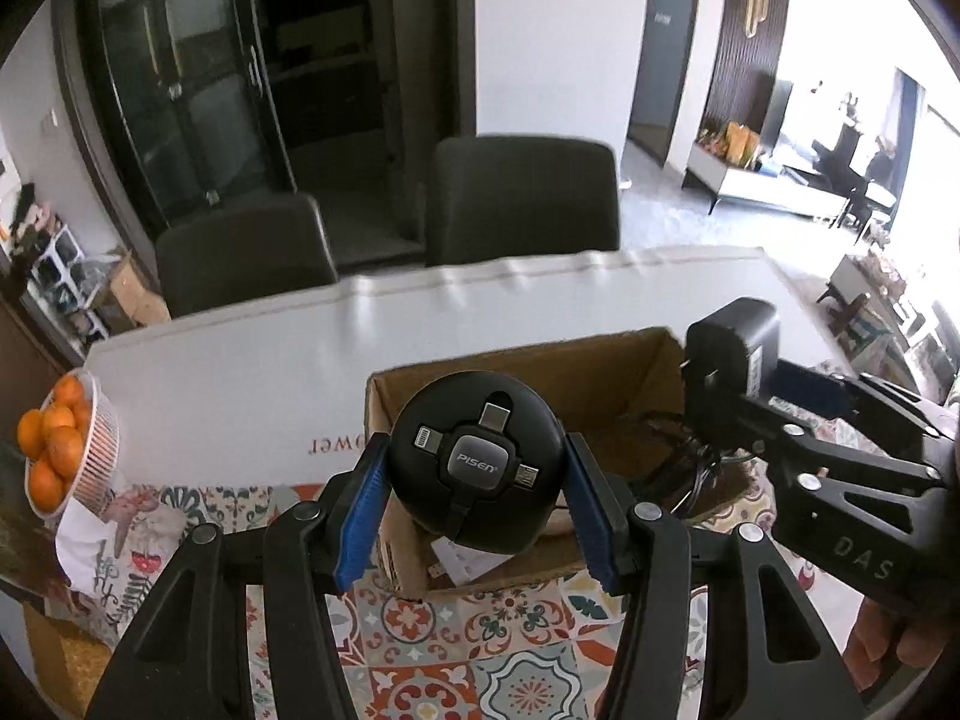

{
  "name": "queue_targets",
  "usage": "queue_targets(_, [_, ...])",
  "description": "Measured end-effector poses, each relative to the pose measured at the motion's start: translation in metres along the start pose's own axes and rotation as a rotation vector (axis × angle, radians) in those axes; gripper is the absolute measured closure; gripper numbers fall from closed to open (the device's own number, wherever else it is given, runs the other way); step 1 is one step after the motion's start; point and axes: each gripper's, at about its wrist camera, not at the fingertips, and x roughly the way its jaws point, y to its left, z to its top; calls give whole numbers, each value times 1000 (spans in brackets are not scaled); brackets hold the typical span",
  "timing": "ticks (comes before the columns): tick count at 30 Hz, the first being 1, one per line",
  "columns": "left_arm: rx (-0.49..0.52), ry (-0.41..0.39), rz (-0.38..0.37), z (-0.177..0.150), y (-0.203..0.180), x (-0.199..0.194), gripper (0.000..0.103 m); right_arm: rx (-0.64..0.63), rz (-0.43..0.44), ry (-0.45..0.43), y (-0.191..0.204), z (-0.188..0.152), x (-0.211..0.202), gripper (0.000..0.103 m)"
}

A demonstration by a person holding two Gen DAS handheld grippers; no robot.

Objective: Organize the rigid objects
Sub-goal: 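Carry the black adapter and round plug over the box with both tools, then open both tools to drop the adapter and plug into the box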

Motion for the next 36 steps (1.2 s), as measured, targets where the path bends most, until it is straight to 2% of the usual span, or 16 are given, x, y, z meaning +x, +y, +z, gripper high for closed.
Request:
queue_targets(9, [-7, 104, -19, -3, 1, 37, 47, 5, 9, 57, -2, 0, 26, 52])
queue_targets(15, [6, 79, 34, -4, 4, 37, 39, 2, 3, 76, -3, -2, 35, 52])
queue_targets(22, [-15, 5, 167, -13, 16, 20, 16, -21, -6, 94, 3, -4, 44, 52])
queue_targets(26, [-28, -11, 220, -16, 24, 17, 14, -33, -5, 102, 7, -4, 50, 52])
queue_targets(28, [-37, -11, 224, -16, 26, 16, 14, -40, -8, 107, 9, -4, 52, 52])
queue_targets(30, [-50, -11, 234, -18, 29, 15, 14, -46, -36, 108, 9, -4, 52, 49])
queue_targets(32, [-52, -13, 230, -22, 29, 13, 14, -51, -64, 90, 9, -4, 47, 38])
queue_targets(36, [-54, -30, 220, -28, 25, 6, 14, -57, -100, 54, 10, -7, 29, 38])
